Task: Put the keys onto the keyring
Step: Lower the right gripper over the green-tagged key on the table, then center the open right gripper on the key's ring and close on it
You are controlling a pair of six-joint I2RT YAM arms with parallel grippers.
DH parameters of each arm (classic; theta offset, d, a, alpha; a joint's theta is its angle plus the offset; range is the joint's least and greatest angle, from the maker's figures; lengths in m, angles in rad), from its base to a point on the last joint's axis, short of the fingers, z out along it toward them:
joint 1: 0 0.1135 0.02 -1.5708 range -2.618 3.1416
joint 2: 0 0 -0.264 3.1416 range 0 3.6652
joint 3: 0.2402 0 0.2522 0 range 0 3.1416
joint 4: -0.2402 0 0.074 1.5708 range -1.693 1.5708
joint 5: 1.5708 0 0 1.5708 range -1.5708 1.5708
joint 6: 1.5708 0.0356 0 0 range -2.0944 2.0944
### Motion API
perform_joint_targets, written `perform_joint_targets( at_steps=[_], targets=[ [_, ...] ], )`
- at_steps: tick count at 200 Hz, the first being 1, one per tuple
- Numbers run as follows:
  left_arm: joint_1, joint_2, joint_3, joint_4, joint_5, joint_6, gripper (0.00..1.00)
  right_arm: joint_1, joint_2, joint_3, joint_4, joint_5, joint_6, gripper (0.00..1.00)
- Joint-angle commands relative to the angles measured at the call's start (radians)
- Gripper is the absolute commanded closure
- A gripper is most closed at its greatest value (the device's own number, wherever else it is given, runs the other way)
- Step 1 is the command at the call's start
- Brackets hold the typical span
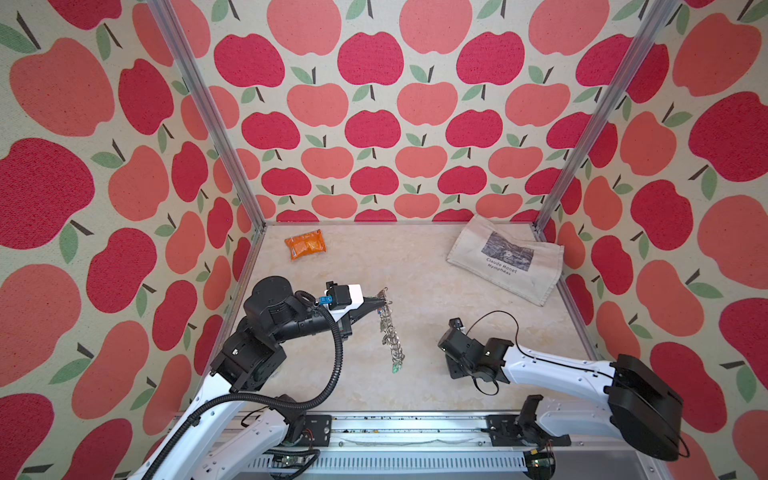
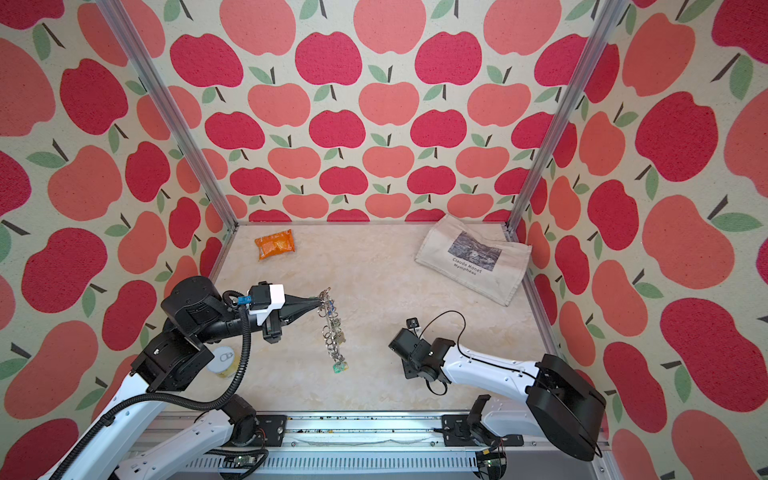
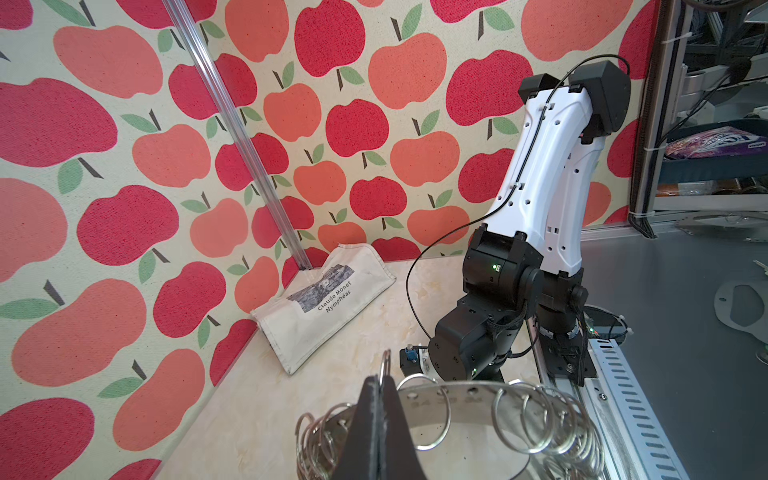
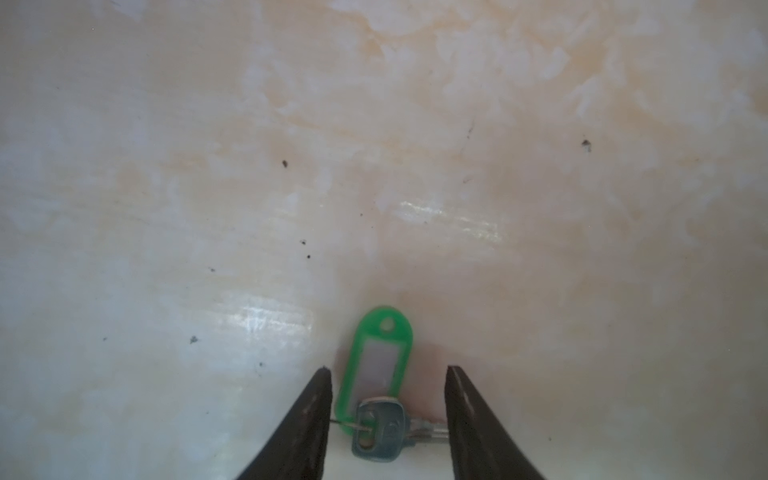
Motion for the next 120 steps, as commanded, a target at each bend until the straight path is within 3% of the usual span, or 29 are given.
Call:
perform_joint_targets(
  at_steps=[1,55,84,120],
  targets=[
    [0.007,-0.014,0.004,0.028,0.021,-0.007,1.00,-0.009,-0.025,0.033,-0.162,0.013,0.010,0.52],
    [0.006,-0.010,0.002,0.045,0.025,-0.019,1.00,0.068,-0.070,0.035,-0.161,-0.059,0.129,0.49],
    [0.007,-0.012,0.004,0.044,0.025,-0.023,1.00,0.130,-0.038,0.005,-0.052,-0.091,0.184,0.48],
    [0.007,-0.017,0.002,0.039,0.021,-0.019,1.00,0.131,0.000,-0.026,-0.040,-0.051,0.262,0.47]
  ],
)
